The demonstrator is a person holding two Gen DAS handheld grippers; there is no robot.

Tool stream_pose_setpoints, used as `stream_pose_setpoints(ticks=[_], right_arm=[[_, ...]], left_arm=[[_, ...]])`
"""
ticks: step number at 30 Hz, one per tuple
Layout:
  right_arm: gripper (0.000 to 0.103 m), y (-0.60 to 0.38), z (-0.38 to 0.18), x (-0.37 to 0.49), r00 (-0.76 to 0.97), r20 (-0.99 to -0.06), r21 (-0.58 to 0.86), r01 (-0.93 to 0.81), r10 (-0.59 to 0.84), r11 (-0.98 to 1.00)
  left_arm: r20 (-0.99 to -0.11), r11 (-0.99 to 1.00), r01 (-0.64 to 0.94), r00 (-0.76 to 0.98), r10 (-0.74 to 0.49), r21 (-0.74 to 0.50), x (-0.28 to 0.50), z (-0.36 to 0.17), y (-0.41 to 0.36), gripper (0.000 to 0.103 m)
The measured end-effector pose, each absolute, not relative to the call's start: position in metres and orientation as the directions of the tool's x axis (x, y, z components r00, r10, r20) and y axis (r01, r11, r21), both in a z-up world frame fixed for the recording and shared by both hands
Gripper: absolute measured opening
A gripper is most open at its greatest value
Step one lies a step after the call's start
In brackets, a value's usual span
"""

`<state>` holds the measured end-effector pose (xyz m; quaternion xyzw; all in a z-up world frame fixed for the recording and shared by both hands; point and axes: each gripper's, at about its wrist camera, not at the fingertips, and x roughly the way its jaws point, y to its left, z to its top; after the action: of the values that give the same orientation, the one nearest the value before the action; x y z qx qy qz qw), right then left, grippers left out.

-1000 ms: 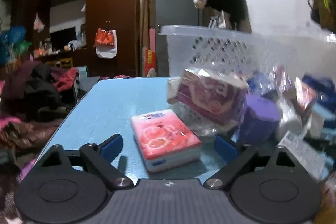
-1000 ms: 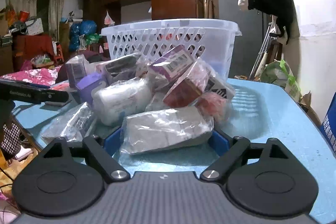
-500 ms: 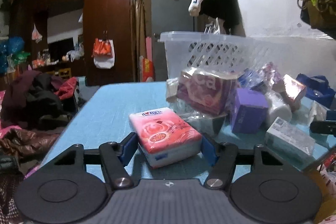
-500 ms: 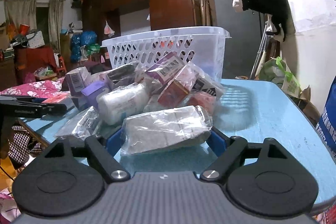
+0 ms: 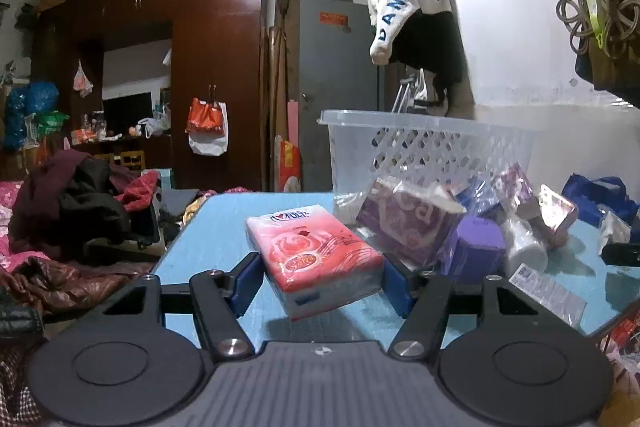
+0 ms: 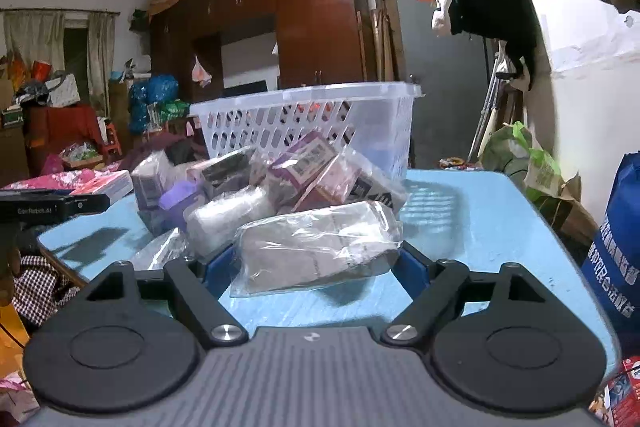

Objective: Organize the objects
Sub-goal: 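Drop the pink tissue pack in with the left tool while the right drops a wrapped bag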

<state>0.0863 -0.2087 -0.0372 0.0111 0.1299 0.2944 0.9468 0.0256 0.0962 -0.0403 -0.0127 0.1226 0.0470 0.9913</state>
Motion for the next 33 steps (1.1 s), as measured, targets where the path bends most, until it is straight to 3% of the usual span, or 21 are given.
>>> stream_pose_setpoints(ticks=[7,12,16,20,21,23,28,33], right_arm=[[0.084,-0.208,-0.004,0.091,0.798,-0.188,0.091,-0.566,0.572,0.820],[0.084,-0.181,0.058,0.137,0.802,-0.139,0.040,-0.581,0.580,0.813],[0.084,-0.149,0.100,0.199,0.796,-0.205,0.040,-0.574,0.569,0.818],[0.086,-0.124,0.108,0.233,0.797,-0.275,-0.021,-0.565,0.538,0.825],[0.092,-0.120,0.106,0.240,0.791,-0.291,-0.016,-0.566,0.538,0.824],[0.100,-0.117,0.099,0.248,0.782,-0.329,-0.008,-0.562,0.529,0.827],[0.103,-0.141,0.079,0.215,0.797,-0.309,0.004,-0.545,0.519,0.839],[0.103,-0.178,0.039,0.150,0.766,-0.273,0.135,-0.569,0.582,0.811]], left_arm=[[-0.165,0.998,-0.036,0.986,0.028,-0.046,0.027,-0.008,0.089,0.067],[-0.118,0.995,0.086,0.989,-0.091,-0.046,0.078,0.058,0.072,0.067],[-0.203,0.990,0.130,0.969,-0.138,-0.052,0.150,0.096,0.059,0.067],[-0.304,0.986,0.123,0.940,-0.152,-0.113,0.212,0.097,0.059,0.068],[-0.322,0.985,0.126,0.933,-0.158,-0.118,0.222,0.094,0.060,0.071],[-0.391,0.990,0.086,0.912,-0.122,-0.108,0.238,0.082,0.061,0.101],[-0.325,0.994,0.087,0.940,-0.105,-0.068,0.185,0.064,0.067,0.103],[-0.218,0.992,0.070,0.972,-0.092,-0.106,0.103,0.043,0.082,0.103]])
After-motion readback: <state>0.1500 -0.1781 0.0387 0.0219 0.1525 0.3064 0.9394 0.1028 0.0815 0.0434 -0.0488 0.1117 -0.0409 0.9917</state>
